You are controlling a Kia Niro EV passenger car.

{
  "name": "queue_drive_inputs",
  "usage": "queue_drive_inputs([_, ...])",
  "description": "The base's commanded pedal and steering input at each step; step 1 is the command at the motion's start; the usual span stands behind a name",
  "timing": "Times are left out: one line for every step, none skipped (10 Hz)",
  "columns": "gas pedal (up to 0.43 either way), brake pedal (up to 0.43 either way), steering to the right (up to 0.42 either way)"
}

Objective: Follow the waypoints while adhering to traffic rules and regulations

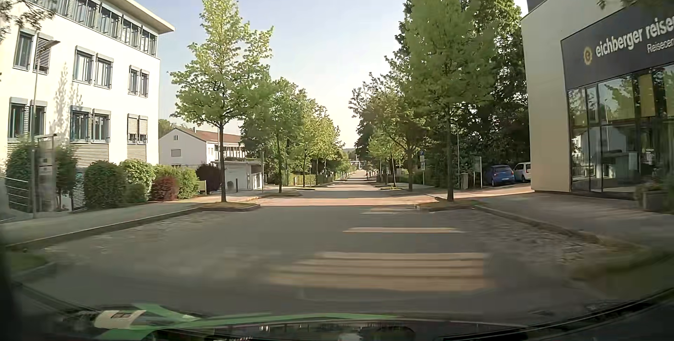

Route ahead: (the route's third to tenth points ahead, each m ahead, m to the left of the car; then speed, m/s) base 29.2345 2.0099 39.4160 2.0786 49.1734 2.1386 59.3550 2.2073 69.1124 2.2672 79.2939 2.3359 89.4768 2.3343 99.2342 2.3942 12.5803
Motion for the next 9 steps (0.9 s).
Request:
queue_drive_inputs([0.138,0.0,0.002])
queue_drive_inputs([0.138,0.0,0.002])
queue_drive_inputs([0.138,0.0,0.002])
queue_drive_inputs([0.138,0.0,0.001])
queue_drive_inputs([0.138,0.0,0.0])
queue_drive_inputs([0.138,0.0,-0.002])
queue_drive_inputs([0.138,0.0,-0.004])
queue_drive_inputs([0.138,0.0,-0.004])
queue_drive_inputs([0.138,0.0,-0.004])
